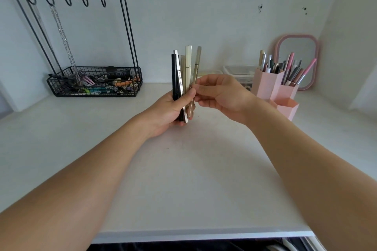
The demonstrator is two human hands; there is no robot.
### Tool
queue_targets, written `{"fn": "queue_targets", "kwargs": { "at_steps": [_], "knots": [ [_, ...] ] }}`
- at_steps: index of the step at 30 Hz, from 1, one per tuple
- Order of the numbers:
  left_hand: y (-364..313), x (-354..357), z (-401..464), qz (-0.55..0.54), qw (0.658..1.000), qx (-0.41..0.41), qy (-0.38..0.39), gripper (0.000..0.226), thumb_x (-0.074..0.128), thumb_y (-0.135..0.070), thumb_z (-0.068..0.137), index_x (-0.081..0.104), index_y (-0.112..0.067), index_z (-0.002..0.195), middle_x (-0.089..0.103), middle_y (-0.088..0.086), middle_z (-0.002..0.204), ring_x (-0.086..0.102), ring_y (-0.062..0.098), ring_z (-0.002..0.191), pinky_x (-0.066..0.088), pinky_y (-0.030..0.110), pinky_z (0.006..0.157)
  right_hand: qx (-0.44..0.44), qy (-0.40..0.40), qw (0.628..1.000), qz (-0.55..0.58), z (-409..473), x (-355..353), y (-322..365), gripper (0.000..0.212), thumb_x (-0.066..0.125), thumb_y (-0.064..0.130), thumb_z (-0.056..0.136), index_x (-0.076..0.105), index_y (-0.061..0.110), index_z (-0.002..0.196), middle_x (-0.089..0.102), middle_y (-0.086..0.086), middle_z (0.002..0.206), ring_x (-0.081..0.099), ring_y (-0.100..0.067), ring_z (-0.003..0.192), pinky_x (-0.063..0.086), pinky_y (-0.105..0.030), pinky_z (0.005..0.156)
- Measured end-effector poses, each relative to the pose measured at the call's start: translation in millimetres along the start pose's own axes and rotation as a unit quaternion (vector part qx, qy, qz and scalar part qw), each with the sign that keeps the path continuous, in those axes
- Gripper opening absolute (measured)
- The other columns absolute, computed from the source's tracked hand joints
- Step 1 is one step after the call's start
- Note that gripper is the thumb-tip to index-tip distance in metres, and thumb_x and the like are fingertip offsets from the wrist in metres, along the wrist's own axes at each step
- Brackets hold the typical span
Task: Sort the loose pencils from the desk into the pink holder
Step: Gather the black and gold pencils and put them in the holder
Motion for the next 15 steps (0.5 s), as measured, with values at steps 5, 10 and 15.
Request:
{"fn": "queue_targets", "kwargs": {
  "at_steps": [5, 10, 15],
  "knots": [
    [2.3, -0.4, -0.1, -0.003, 0.999, 0.022, 0.026, 0.029, 0.063, -0.046, 0.083, 0.06, -0.018, 0.092, 0.057, -0.003, 0.074, 0.054, 0.012, 0.07, 0.047, 0.024, 0.066, -0.03, -0.003, 0.999, -0.037, -0.3, -0.9, 1.2, 0.009, 0.071, 0.001, 0.086, 0.069, 0.002, 0.095, 0.067, -0.008, 0.081, 0.065, -0.015, 0.072, 0.058, -0.024, 0.073],
    [0.8, 2.0, -2.0, 0.018, 0.998, 0.044, 0.03, 0.023, 0.065, -0.038, 0.081, 0.065, -0.016, 0.089, 0.059, -0.001, 0.076, 0.058, 0.01, 0.072, 0.051, 0.021, 0.068, -0.019, -0.02, 0.991, -0.134, 0.2, -4.3, 0.3, 0.008, 0.073, 0.01, 0.085, 0.072, 0.011, 0.092, 0.068, -0.004, 0.084, 0.061, -0.013, 0.082, 0.049, -0.026, 0.075],
    [2.6, 10.4, -1.0, 0.037, 0.997, 0.051, 0.038, 0.033, 0.064, -0.033, 0.096, 0.066, -0.001, 0.101, 0.071, 0.005, 0.081, 0.068, 0.023, 0.087, 0.052, 0.044, 0.09, -0.037, 0.044, 0.997, -0.042, -3.5, 9.3, 4.4, 0.037, 0.067, 0.032, 0.085, 0.064, 0.003, 0.109, 0.066, -0.022, 0.102, 0.062, -0.039, 0.091, 0.049, -0.045, 0.062]
  ]
}}
Point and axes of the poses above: each hand's wrist, its own z-axis towards the middle knuckle, its own x-axis out of the palm, y = z × x, the point moved 3 cm from there along z, towards the middle knuckle
